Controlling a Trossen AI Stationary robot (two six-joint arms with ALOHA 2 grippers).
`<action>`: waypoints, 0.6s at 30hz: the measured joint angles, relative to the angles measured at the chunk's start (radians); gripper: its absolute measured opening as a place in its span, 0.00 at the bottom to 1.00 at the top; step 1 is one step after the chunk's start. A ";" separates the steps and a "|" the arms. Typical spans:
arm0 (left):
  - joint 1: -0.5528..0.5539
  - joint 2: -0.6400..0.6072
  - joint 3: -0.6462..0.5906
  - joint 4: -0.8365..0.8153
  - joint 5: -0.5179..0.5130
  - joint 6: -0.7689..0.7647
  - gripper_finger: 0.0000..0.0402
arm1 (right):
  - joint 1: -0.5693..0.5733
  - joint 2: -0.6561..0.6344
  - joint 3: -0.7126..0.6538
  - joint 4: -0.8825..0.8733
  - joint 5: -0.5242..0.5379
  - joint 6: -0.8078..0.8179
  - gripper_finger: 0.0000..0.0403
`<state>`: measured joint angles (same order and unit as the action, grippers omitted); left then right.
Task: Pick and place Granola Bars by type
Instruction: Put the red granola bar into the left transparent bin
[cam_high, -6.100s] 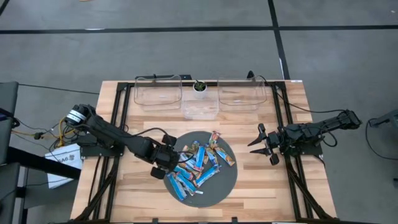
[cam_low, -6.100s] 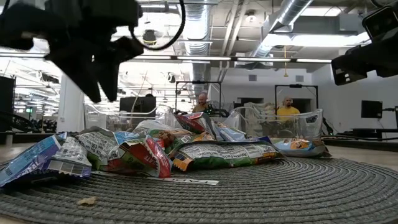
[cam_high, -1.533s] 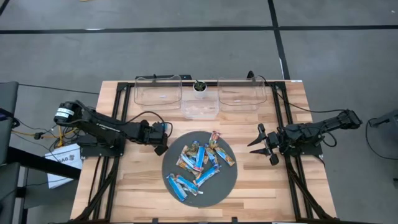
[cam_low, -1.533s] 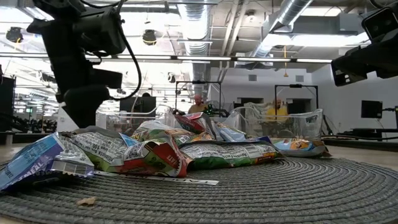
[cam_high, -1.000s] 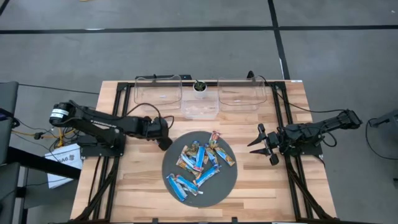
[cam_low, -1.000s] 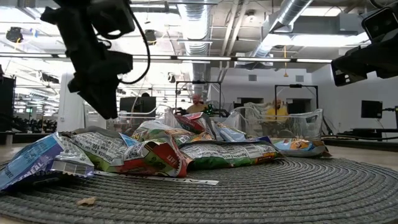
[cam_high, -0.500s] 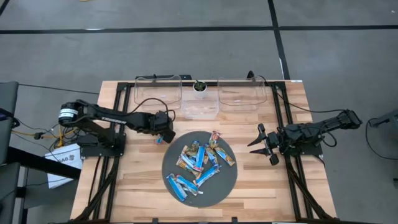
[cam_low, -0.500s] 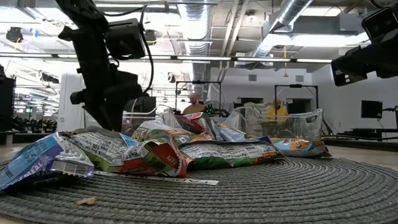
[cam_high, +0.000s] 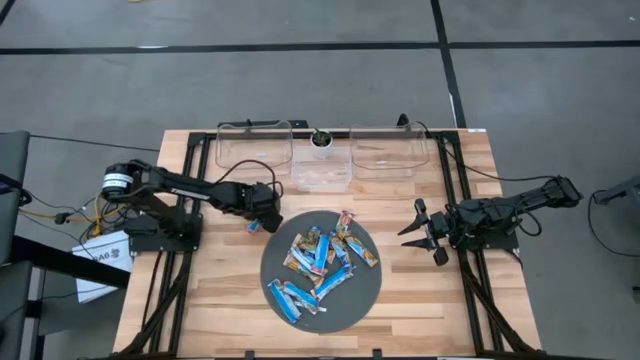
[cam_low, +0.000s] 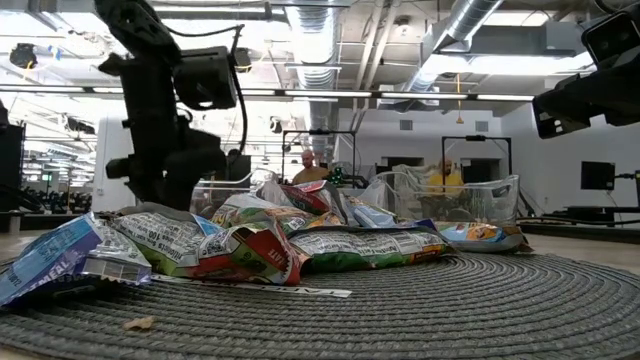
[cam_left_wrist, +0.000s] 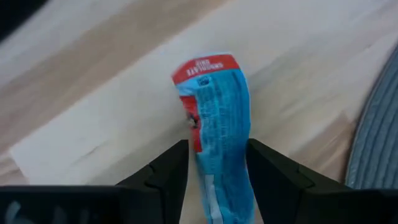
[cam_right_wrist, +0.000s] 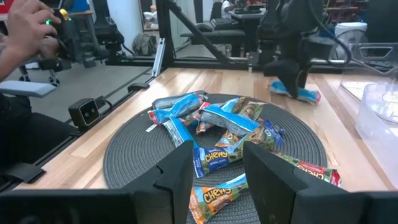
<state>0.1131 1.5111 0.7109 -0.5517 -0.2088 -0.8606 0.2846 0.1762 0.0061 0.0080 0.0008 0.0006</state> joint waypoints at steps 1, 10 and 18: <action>0.000 0.014 0.000 0.009 0.012 0.000 0.38 | 0.000 0.000 0.000 0.000 0.000 0.000 0.33; -0.001 0.038 0.003 0.032 0.020 0.015 0.36 | 0.000 0.001 0.000 0.000 0.000 0.000 0.33; -0.016 0.029 0.001 0.049 0.039 0.058 0.15 | 0.000 0.000 0.000 0.000 0.000 0.000 0.33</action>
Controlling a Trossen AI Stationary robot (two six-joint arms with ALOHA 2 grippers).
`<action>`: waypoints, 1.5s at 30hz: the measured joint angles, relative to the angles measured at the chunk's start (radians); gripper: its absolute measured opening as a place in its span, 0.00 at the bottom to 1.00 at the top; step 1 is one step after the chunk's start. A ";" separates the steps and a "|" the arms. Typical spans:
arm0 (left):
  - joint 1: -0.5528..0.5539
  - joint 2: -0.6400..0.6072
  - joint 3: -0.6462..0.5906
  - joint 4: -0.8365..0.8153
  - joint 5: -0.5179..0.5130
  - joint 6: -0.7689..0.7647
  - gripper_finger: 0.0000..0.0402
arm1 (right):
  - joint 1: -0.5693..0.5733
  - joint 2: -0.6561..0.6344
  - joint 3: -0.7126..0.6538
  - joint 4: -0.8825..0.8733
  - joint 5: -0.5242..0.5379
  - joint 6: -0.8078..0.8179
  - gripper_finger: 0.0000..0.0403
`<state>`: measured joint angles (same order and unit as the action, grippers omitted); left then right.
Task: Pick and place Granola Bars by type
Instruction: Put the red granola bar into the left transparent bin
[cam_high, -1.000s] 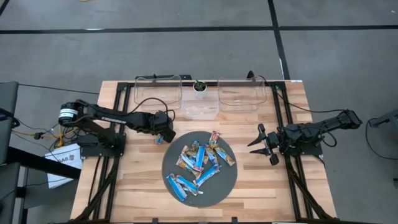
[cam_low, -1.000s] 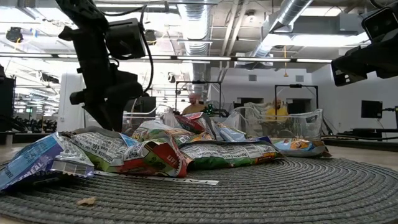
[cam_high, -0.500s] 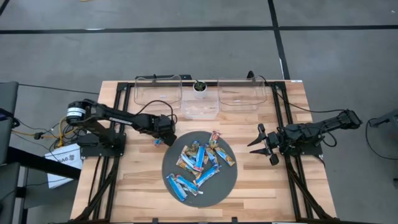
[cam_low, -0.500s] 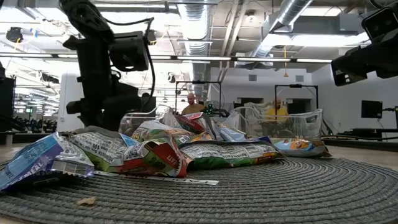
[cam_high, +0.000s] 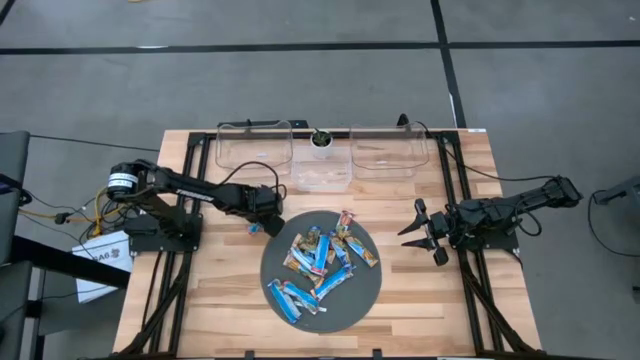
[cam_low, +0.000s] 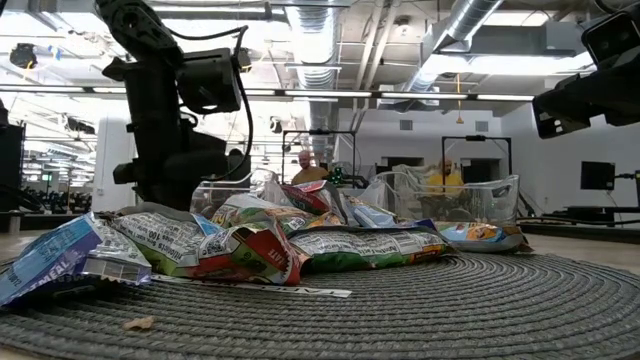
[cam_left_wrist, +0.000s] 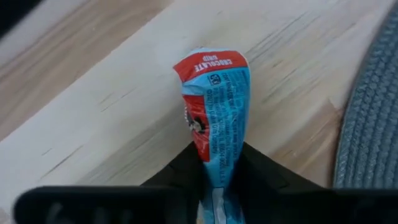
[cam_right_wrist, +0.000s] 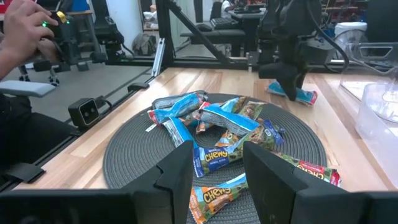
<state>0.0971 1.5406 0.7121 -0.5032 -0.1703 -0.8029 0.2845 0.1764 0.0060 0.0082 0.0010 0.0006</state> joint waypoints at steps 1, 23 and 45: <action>-0.004 -0.006 -0.001 0.002 0.000 0.005 0.12 | 0.000 0.000 0.000 0.000 0.000 0.000 0.33; -0.104 -0.371 -0.002 0.209 -0.281 0.243 0.06 | 0.000 0.000 0.000 0.000 0.000 0.000 0.33; -0.102 -0.444 -0.001 0.272 -0.443 0.447 0.07 | 0.000 0.000 0.000 0.000 0.000 0.000 0.33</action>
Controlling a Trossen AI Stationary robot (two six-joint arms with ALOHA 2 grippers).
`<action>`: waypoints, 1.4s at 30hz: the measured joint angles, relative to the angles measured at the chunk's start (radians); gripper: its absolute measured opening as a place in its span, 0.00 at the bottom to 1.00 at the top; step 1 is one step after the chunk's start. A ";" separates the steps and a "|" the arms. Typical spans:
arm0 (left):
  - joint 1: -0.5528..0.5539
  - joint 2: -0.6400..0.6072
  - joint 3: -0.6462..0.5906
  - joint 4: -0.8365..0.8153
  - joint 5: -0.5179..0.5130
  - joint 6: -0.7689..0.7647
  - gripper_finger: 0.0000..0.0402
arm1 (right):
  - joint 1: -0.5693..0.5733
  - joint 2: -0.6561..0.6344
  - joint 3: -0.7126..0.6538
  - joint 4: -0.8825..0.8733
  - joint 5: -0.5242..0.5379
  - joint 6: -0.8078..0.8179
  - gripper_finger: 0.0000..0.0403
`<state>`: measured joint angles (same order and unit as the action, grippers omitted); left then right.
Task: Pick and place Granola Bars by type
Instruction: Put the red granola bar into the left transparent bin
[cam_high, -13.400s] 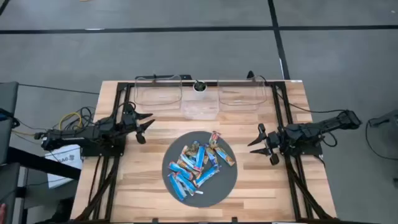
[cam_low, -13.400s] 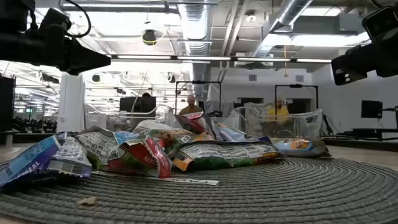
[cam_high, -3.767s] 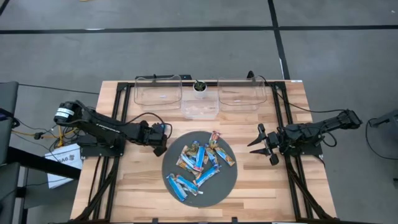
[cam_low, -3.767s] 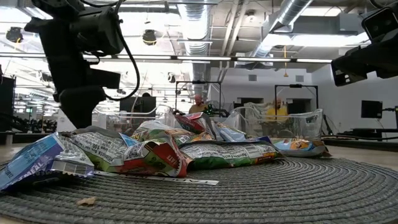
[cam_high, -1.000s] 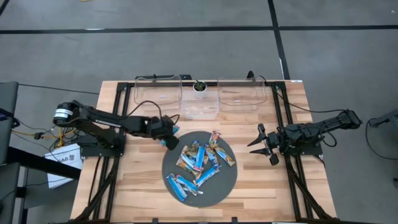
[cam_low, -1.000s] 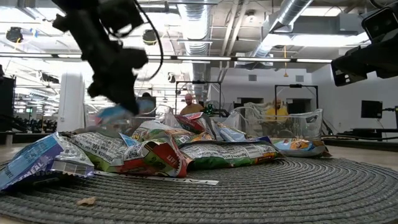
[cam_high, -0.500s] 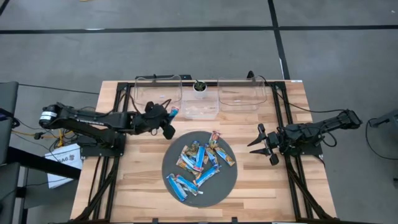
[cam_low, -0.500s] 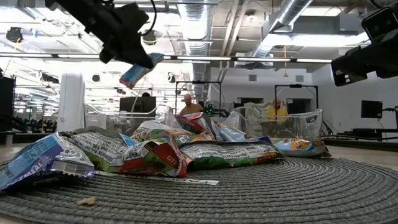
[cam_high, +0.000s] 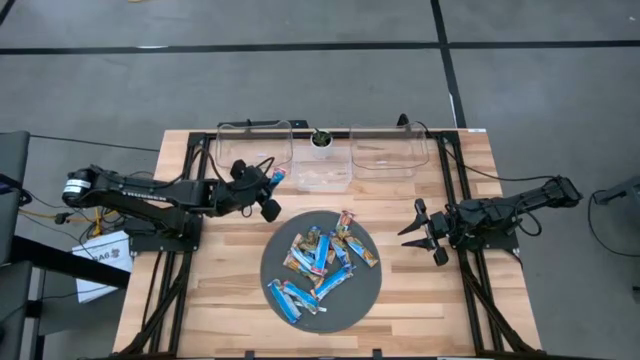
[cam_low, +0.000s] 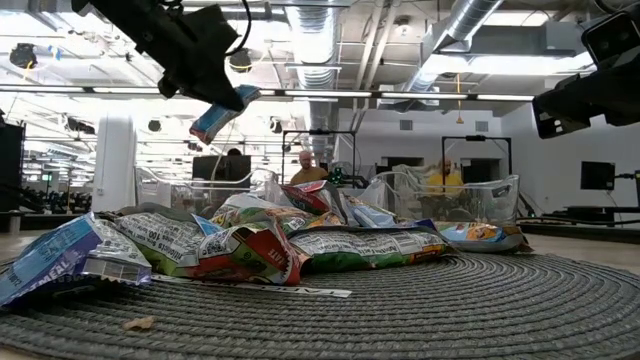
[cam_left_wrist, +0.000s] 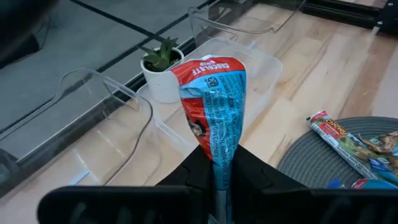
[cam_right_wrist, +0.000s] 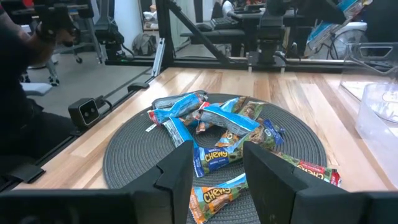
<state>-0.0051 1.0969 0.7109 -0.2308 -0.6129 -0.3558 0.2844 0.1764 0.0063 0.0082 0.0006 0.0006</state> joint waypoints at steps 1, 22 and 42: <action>0.000 0.000 0.000 0.002 0.002 0.000 0.07 | 0.000 0.000 0.000 0.000 0.000 0.000 0.33; 0.233 0.101 0.000 0.177 0.102 0.113 0.07 | 0.000 0.000 0.000 0.000 0.000 0.000 0.33; 0.607 0.092 0.000 -0.045 0.050 0.108 0.07 | 0.000 0.000 0.000 0.000 0.000 0.000 0.33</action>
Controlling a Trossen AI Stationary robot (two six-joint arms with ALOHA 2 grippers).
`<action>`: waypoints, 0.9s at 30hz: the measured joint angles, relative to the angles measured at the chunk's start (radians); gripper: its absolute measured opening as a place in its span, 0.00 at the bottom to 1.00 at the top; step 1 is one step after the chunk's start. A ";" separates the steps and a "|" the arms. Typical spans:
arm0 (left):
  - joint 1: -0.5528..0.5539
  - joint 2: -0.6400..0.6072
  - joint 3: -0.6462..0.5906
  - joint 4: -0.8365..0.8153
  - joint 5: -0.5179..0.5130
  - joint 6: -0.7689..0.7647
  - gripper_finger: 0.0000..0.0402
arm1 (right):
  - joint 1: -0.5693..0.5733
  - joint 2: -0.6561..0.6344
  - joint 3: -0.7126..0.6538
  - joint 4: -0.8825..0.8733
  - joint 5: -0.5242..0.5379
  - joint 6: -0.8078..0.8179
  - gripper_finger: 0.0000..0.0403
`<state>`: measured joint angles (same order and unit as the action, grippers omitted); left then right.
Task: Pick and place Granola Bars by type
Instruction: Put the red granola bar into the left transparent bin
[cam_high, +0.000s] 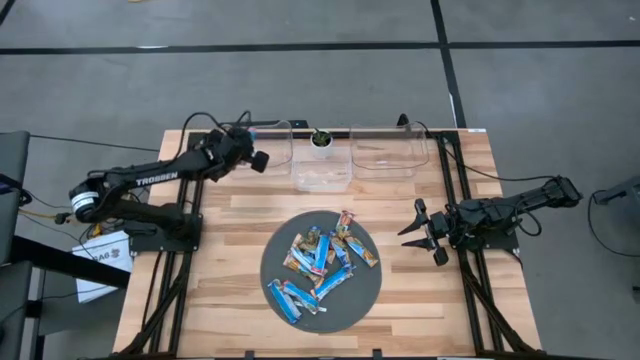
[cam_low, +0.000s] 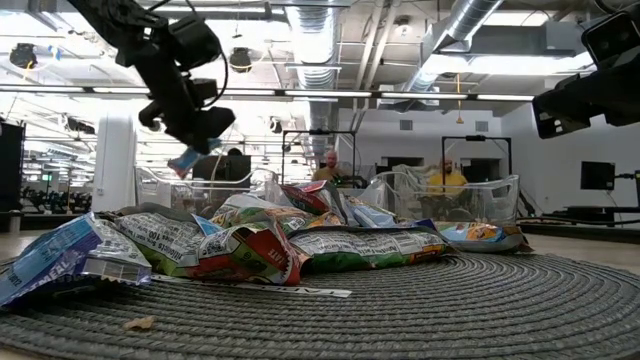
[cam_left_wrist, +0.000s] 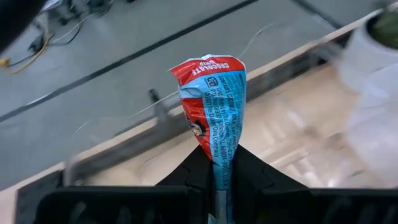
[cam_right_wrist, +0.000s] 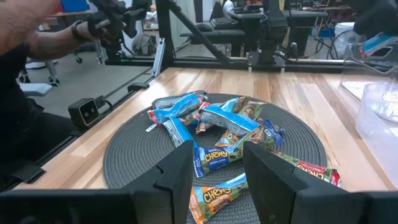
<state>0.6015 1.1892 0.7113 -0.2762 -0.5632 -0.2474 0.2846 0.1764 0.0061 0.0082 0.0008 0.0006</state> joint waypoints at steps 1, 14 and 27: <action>0.015 0.000 0.000 -0.006 0.000 -0.001 0.07 | 0.000 0.000 0.000 0.000 0.000 0.000 0.33; 0.156 0.091 0.000 -0.047 0.022 -0.007 0.07 | 0.000 0.000 0.000 0.000 0.000 0.000 0.33; 0.196 0.166 0.000 -0.046 0.130 -0.061 0.07 | 0.000 0.000 0.000 0.000 0.000 0.000 0.33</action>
<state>0.7970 1.3552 0.7113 -0.3218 -0.4328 -0.3082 0.2848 0.1764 0.0063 0.0082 0.0009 0.0006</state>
